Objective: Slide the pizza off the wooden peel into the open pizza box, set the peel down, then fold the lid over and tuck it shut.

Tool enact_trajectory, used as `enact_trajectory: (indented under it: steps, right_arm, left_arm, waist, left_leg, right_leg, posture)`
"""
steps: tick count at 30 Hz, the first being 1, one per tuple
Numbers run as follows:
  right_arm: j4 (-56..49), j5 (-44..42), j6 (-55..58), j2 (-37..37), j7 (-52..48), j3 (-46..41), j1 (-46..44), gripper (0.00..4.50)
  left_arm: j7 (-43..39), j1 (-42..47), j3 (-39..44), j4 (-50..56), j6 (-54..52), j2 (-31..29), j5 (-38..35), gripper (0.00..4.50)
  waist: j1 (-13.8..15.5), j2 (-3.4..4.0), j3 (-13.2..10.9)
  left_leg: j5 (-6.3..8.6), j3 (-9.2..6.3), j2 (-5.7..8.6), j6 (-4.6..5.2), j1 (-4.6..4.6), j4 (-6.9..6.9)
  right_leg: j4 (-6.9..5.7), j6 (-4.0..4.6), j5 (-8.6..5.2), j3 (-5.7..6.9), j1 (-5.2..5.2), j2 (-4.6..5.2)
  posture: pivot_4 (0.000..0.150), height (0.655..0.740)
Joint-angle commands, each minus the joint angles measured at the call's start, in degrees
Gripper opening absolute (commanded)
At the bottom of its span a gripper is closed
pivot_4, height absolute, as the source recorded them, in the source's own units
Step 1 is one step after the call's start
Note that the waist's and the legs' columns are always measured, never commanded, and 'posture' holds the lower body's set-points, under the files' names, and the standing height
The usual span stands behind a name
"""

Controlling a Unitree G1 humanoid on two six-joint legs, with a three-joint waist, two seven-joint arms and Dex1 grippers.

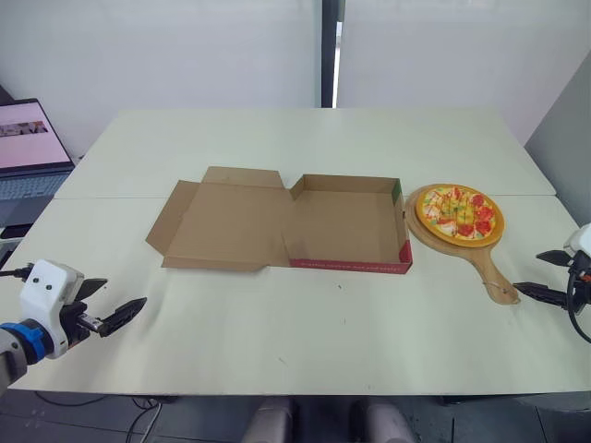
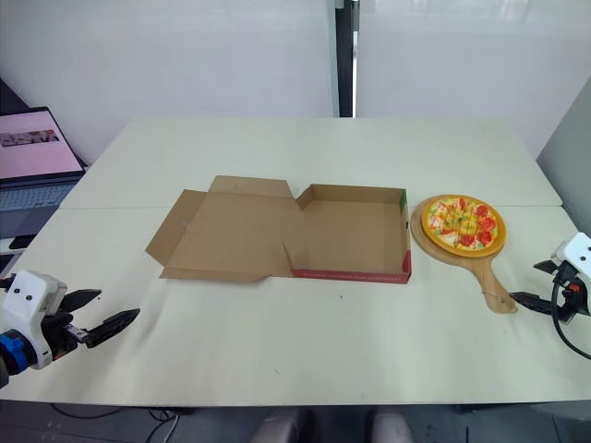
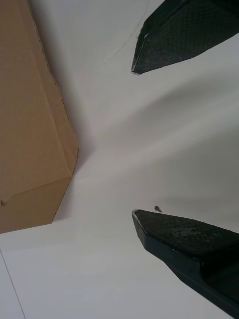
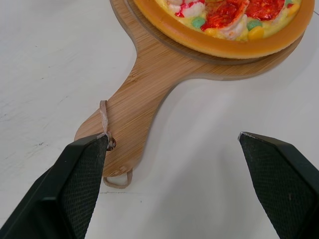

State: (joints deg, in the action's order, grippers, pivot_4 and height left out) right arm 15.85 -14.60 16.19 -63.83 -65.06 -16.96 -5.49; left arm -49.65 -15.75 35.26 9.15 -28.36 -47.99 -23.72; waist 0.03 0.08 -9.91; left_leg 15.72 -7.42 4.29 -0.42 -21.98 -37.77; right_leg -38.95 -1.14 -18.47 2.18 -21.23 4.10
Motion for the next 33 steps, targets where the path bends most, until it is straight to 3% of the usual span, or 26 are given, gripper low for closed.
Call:
enact_trajectory:
  steps: [1,9,24,33]
  right_arm:
    - [-0.9,-0.5,0.1,-1.4,0.0,-2.5,0.1,4.48]
    - [-0.2,-0.2,0.7,-2.3,0.1,-3.8,0.4,4.48]
    - [-0.3,-0.2,0.3,-2.0,0.5,-4.1,0.5,4.48]
    - [-2.4,-1.3,0.9,-1.1,0.9,-5.3,1.7,4.48]
  left_arm:
    - [-1.3,0.6,0.8,-0.2,-0.8,-2.2,-0.7,4.5]
    - [-7.3,1.8,3.1,-3.1,-2.4,-4.5,-5.1,4.5]
    - [-7.3,2.9,5.0,-3.4,-2.9,-4.2,-6.5,4.5]
    - [-10.3,4.8,4.8,3.5,-7.3,-6.1,-13.0,4.5]
  waist:
    - [0.0,0.0,0.0]
    - [0.0,0.0,0.0]
    - [0.0,0.0,0.0]
    - [0.0,0.0,0.0]
  left_leg:
    - [0.0,0.0,0.0,0.0,0.0,0.0]
    - [0.0,0.02,0.0,0.01,-0.01,0.0]
    - [0.01,0.03,-0.01,0.01,-0.01,0.02]
    - [0.01,0.03,-0.01,0.01,-0.02,0.01]
  right_leg:
    - [0.0,0.0,0.0,0.0,0.0,0.0]
    - [0.01,-0.01,0.0,-0.02,-0.01,0.0]
    - [0.01,0.0,0.0,-0.03,-0.04,0.0]
    - [0.0,-0.01,0.0,-0.04,-0.04,0.0]
  posture:
    - [0.15,0.74]
    - [0.15,0.74]
    - [0.15,0.74]
    - [0.15,0.74]
